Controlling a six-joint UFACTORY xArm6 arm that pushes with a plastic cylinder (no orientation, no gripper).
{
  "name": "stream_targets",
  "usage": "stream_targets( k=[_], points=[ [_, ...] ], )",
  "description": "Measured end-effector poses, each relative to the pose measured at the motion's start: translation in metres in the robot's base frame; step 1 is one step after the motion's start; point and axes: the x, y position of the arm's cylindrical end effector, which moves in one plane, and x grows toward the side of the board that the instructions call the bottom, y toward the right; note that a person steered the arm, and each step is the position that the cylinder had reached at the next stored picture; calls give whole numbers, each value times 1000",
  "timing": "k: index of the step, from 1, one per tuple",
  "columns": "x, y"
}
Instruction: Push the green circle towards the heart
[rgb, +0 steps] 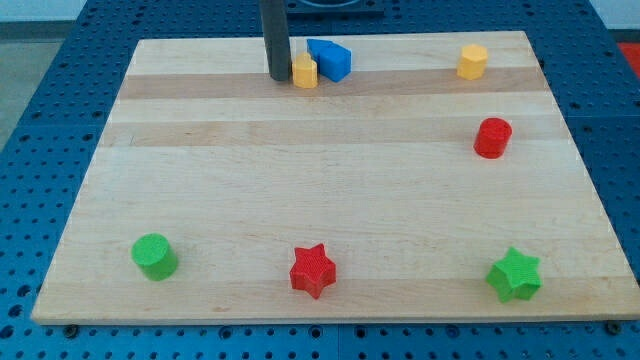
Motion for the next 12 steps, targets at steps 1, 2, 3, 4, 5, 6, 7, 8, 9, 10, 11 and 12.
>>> stream_targets(
  k=[1,2,3,4,5,6,7,8,9,10,11,12],
  points=[
    [4,-20],
    [56,-73],
    [136,-145],
    [186,-194],
    [186,-194],
    [199,-194],
    [277,-194],
    [286,-194],
    [335,-178],
    [339,-169],
    [336,-168],
    [331,-166]
  ],
)
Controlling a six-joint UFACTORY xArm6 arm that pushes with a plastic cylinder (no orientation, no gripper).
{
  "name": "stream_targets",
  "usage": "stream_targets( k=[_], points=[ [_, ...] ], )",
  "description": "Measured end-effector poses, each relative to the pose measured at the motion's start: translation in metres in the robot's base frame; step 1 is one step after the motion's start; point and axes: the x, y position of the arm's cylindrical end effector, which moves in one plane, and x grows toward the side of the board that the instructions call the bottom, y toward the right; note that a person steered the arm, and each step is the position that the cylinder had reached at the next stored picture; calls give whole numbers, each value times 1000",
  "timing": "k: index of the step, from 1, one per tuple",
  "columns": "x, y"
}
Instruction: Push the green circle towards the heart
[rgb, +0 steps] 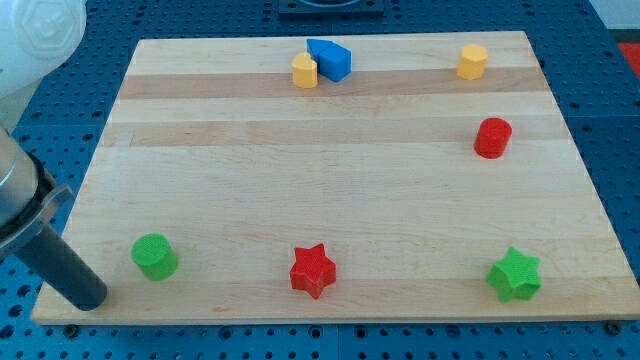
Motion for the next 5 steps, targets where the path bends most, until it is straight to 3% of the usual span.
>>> stream_targets(
  k=[5],
  points=[
    [-22,26]
  ],
)
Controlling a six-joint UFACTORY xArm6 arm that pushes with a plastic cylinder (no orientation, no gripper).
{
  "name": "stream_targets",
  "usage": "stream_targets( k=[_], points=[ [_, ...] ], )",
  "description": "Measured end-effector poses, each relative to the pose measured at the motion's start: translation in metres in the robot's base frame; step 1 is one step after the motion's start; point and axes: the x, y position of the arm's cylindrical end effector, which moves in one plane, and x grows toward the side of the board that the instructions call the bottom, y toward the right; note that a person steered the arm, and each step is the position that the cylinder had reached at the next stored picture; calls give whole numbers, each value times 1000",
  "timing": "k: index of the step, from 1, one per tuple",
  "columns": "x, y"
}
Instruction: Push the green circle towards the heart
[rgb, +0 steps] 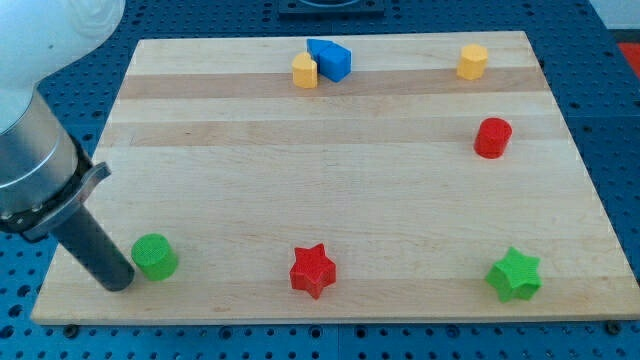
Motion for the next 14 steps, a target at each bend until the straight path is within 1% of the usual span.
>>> stream_targets(
  k=[2,3,4,5,6,7,8,9,10,12,14],
  points=[
    [-3,50],
    [-31,63],
    [-32,63],
    [-54,71],
    [-99,88],
    [-126,102],
    [-100,93],
    [-64,74],
    [-47,113],
    [-105,155],
    [-191,186]
  ],
)
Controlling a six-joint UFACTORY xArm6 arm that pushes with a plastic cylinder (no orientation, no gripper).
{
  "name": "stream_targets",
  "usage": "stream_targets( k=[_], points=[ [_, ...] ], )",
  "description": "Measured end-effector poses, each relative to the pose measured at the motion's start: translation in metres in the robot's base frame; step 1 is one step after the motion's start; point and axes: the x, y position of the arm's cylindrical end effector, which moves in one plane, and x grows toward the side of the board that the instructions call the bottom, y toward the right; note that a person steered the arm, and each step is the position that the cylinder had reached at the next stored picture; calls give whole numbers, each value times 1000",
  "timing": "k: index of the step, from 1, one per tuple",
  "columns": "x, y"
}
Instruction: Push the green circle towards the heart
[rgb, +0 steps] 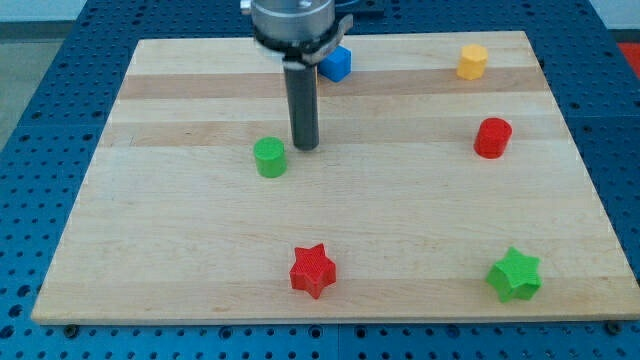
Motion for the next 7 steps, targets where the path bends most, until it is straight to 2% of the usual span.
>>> stream_targets(
  k=[1,2,3,4,5,7],
  points=[
    [-4,4],
    [57,5],
    [85,-18],
    [88,-40],
    [75,-57],
    [-39,-57]
  ],
)
